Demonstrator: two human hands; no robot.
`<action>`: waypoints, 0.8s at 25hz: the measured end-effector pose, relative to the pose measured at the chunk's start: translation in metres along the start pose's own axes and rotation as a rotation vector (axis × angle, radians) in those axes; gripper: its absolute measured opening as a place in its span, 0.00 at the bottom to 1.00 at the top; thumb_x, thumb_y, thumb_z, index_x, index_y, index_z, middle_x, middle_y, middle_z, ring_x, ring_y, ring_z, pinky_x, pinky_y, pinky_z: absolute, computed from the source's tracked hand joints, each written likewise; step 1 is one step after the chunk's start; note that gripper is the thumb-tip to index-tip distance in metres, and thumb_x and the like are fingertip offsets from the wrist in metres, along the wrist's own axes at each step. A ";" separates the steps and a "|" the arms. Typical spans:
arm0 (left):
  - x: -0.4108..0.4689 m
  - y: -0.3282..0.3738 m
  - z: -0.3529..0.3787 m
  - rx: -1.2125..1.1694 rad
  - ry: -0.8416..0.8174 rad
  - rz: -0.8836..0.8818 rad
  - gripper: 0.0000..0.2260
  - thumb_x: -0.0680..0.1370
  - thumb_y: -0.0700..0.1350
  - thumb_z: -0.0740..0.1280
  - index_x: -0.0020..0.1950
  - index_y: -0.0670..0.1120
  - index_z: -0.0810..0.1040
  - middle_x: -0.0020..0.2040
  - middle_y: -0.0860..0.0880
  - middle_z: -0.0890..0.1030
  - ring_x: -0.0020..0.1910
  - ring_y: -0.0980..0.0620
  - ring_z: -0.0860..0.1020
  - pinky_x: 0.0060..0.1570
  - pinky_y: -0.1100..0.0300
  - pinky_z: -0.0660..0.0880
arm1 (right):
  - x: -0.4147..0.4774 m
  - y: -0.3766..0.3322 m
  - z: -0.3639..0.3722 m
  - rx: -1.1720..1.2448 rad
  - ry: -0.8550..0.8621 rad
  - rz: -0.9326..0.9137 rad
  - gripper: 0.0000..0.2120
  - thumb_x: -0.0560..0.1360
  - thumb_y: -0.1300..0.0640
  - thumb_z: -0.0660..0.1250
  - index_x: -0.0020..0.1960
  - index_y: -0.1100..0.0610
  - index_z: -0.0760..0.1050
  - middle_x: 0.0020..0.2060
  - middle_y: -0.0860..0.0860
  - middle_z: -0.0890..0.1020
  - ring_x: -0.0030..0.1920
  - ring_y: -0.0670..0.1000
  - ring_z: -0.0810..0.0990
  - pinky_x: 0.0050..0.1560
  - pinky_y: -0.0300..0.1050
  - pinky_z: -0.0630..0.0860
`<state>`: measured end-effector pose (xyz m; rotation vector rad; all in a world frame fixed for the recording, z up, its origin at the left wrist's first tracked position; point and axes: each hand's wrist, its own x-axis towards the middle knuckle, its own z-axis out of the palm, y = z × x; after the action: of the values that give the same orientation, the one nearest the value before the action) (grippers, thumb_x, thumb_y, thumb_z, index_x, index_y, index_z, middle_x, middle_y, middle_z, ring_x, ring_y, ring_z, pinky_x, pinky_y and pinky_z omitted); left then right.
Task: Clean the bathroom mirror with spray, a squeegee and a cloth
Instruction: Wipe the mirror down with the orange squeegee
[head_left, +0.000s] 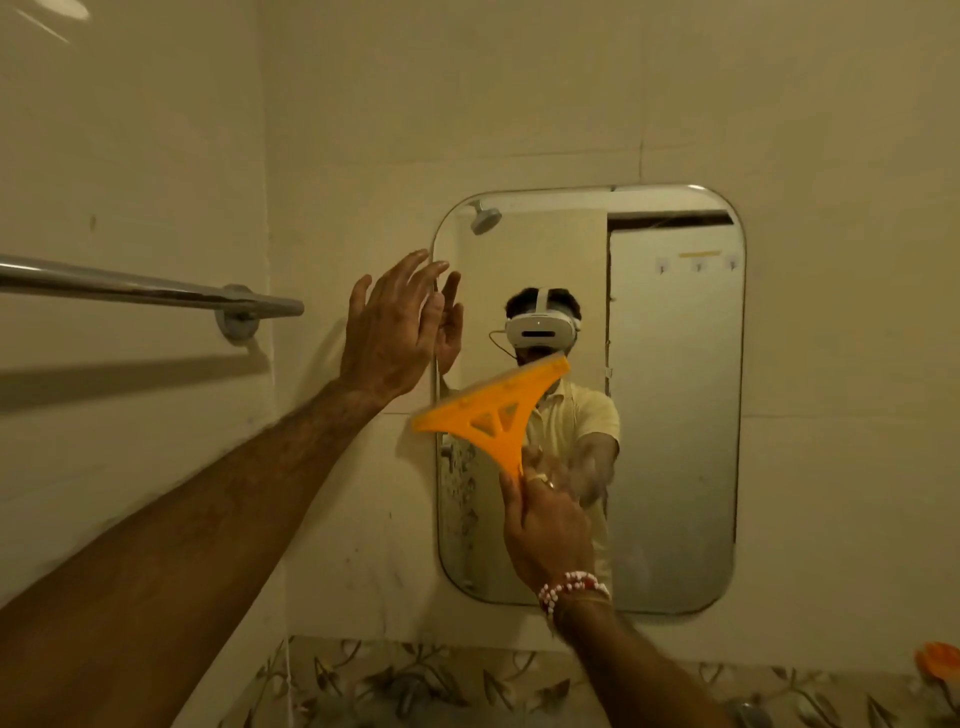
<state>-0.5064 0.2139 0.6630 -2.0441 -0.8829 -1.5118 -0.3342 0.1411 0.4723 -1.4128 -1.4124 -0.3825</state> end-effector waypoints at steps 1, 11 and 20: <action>-0.003 0.000 0.000 0.005 -0.005 -0.003 0.20 0.86 0.50 0.54 0.77 0.49 0.71 0.79 0.46 0.69 0.78 0.46 0.67 0.78 0.38 0.56 | -0.013 0.009 0.002 -0.018 -0.015 0.000 0.29 0.78 0.33 0.41 0.43 0.49 0.75 0.31 0.46 0.77 0.30 0.48 0.77 0.35 0.52 0.79; -0.001 0.045 -0.001 -0.071 -0.018 0.015 0.21 0.85 0.51 0.54 0.77 0.48 0.71 0.79 0.46 0.69 0.77 0.47 0.68 0.78 0.39 0.54 | 0.021 -0.004 -0.055 0.049 0.181 -0.002 0.22 0.82 0.39 0.49 0.44 0.50 0.75 0.31 0.46 0.75 0.30 0.45 0.73 0.31 0.43 0.72; -0.006 0.081 0.028 -0.075 -0.050 0.098 0.21 0.86 0.52 0.55 0.77 0.49 0.70 0.79 0.48 0.68 0.77 0.48 0.68 0.78 0.38 0.55 | 0.031 0.015 -0.079 0.075 0.161 0.175 0.19 0.82 0.39 0.51 0.50 0.48 0.75 0.36 0.45 0.76 0.38 0.50 0.79 0.41 0.52 0.79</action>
<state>-0.4304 0.1755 0.6505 -2.1543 -0.7441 -1.4672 -0.2789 0.0970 0.5217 -1.4003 -1.1520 -0.3200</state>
